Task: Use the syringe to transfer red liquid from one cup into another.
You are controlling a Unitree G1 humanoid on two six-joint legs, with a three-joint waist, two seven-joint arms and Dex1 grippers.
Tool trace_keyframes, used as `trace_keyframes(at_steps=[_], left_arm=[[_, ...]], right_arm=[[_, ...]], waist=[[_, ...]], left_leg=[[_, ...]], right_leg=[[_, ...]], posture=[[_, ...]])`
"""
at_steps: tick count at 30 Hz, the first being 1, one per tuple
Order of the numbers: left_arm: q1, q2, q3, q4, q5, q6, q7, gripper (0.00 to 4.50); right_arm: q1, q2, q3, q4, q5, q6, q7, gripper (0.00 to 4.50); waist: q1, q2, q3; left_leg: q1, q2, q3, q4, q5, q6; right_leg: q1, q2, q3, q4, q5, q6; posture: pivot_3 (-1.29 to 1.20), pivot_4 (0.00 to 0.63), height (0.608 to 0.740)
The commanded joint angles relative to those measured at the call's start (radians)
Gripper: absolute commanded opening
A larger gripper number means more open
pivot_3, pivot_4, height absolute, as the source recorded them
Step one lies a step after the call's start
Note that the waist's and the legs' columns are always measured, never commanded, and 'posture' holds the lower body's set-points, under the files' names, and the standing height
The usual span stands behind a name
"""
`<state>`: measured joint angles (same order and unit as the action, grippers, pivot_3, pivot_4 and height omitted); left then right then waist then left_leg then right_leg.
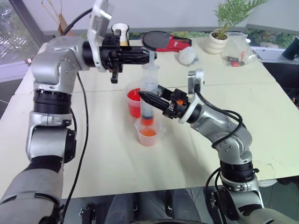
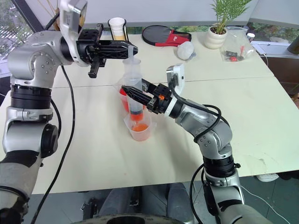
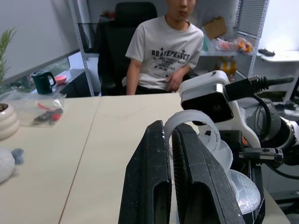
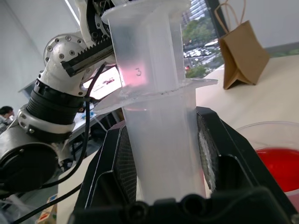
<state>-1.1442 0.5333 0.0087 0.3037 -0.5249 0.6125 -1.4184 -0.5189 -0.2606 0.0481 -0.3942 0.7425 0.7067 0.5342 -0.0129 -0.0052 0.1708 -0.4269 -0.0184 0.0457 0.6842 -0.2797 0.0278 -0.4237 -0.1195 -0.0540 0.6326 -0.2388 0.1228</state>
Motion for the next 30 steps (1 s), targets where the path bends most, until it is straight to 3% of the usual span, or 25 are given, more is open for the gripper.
trace_keyframes(at_steps=[1,30], left_arm=[[0.021,-0.014,-0.012,-0.069,-0.041,0.031,-0.010,0.05],[0.132,-0.082,-0.083,-0.007,0.031,-0.021,-0.011,0.05]], right_arm=[[-0.047,-0.013,-0.025,-0.008,-0.026,-0.048,0.004,1.45],[-0.123,-0.054,-0.084,-0.007,-0.017,-0.060,-0.008,1.45]], waist=[[0.001,0.000,0.000],[0.001,0.000,0.000]], left_leg=[[0.000,0.000,0.000,0.000,0.000,0.000],[0.000,0.000,0.000,0.000,0.000,0.000]], right_leg=[[0.000,0.000,0.000,0.000,0.000,0.000],[0.000,0.000,0.000,0.000,0.000,0.000]], posture=[[0.00,0.150,0.740],[0.00,0.150,0.740]])
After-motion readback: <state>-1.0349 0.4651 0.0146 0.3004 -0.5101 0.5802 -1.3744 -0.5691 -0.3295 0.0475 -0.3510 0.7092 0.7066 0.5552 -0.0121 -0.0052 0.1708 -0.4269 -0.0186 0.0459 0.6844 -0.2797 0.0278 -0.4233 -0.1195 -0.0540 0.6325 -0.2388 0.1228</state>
